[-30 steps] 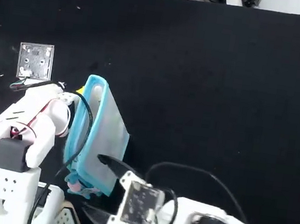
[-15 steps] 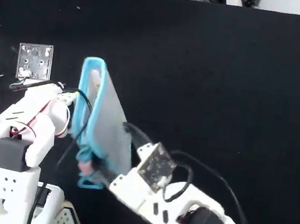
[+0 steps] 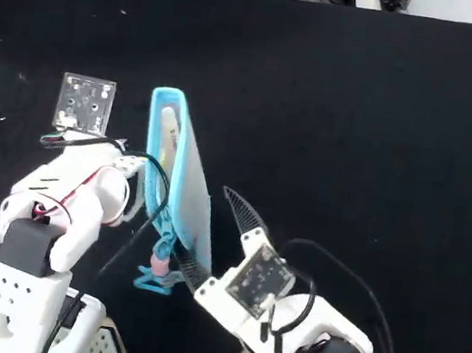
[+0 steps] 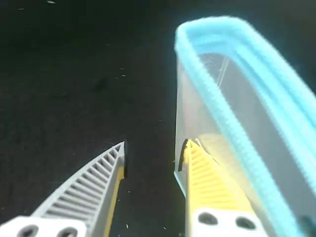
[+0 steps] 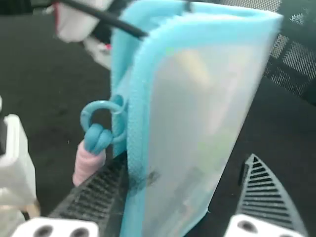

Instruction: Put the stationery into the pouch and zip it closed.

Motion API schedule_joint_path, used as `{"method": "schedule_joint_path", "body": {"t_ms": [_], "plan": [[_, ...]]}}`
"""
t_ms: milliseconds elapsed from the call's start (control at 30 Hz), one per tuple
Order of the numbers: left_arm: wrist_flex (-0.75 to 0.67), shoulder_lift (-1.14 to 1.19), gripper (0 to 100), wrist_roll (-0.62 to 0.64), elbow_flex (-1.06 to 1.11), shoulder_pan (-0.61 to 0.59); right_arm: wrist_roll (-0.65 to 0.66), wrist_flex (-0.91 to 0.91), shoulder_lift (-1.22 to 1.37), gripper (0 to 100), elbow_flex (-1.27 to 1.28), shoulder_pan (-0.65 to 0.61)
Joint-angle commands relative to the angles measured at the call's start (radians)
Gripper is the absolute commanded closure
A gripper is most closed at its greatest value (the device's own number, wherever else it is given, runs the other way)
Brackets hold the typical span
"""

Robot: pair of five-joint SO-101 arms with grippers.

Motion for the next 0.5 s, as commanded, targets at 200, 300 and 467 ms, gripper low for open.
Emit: {"method": "schedule_joint_path", "body": {"t_ms": [200, 300, 467], "plan": [[0.006, -0.006, 81, -0.002, -0.042, 0.025, 0.06, 0.018, -0.145, 67.7, -0.119, 0.028], [0.032, -0.006, 81, -0.002, -0.05, 0.03, 0.06, 0.021, -0.145, 67.7, -0.105, 0.037], [0.048, -0.006, 81, -0.003, -0.042, 0.025, 0.051, 0.015, -0.147, 67.7, -0.154, 0.078]]}}
